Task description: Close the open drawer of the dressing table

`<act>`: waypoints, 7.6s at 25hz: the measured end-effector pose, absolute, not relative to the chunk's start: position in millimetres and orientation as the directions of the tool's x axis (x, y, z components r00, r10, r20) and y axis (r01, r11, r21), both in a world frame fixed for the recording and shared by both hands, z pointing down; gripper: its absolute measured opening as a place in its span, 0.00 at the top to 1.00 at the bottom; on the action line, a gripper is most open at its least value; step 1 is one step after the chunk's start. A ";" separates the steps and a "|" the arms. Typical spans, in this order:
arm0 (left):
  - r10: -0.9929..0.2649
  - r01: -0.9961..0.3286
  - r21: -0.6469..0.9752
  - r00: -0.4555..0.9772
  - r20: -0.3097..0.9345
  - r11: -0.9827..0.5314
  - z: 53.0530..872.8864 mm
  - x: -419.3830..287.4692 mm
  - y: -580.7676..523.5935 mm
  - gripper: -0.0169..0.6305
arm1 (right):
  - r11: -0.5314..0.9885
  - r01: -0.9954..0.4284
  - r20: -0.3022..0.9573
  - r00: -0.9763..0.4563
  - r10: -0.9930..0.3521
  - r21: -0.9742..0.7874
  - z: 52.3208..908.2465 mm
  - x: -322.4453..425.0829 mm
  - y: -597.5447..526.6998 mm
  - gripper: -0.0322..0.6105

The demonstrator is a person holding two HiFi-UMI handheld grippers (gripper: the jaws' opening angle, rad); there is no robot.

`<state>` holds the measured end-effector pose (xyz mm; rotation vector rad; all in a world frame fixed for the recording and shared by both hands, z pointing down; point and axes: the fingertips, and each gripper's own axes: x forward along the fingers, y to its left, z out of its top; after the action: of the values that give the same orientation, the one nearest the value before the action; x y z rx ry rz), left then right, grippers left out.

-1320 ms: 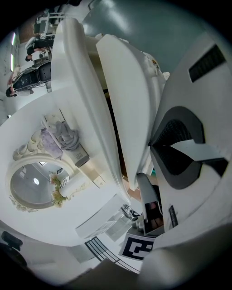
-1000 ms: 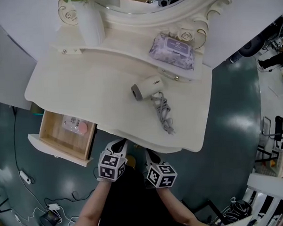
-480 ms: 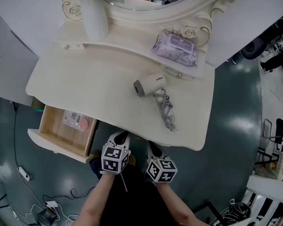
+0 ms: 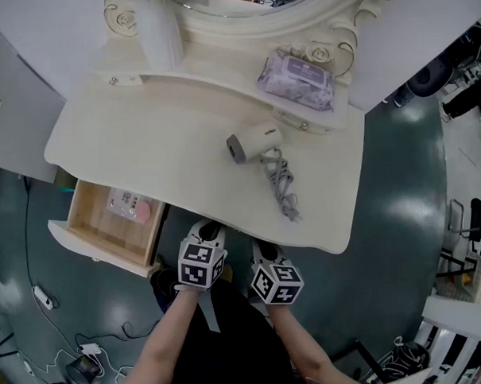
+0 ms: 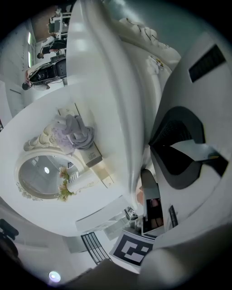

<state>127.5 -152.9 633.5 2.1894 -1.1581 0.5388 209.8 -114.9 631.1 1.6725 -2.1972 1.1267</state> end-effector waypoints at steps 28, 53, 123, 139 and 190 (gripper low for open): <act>-0.700 -0.781 0.395 0.616 0.361 -0.484 532.5 104.3 -97.3 0.97 | 0.146 -0.815 0.373 -0.406 -0.834 -0.561 550.2 196.5 -73.3 0.93; -0.664 -0.678 0.281 0.731 0.160 -0.679 410.9 131.0 -67.1 0.97 | 0.302 -0.838 0.073 -0.373 -0.925 -0.454 403.6 192.6 -67.4 0.93; -0.553 -0.793 0.395 0.607 0.571 -0.463 595.2 -311.1 -15.5 0.97 | 0.052 -0.888 0.586 -0.345 -0.733 -0.458 597.7 -200.1 -10.9 0.93; -0.498 -0.802 0.382 0.589 0.637 -0.459 632.7 -305.0 -23.7 0.97 | -0.017 -0.885 0.625 -0.315 -0.715 -0.466 630.8 -189.1 -24.8 0.93; -0.594 -0.864 0.265 0.490 0.638 -0.428 634.5 -255.9 -166.3 0.97 | 0.065 -0.888 0.592 -0.356 -0.723 -0.455 632.6 -147.2 -159.8 0.93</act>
<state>-255.9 -166.3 634.5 2.1664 -1.1957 0.6189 -147.2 -159.8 632.6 1.6445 -2.1289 1.1668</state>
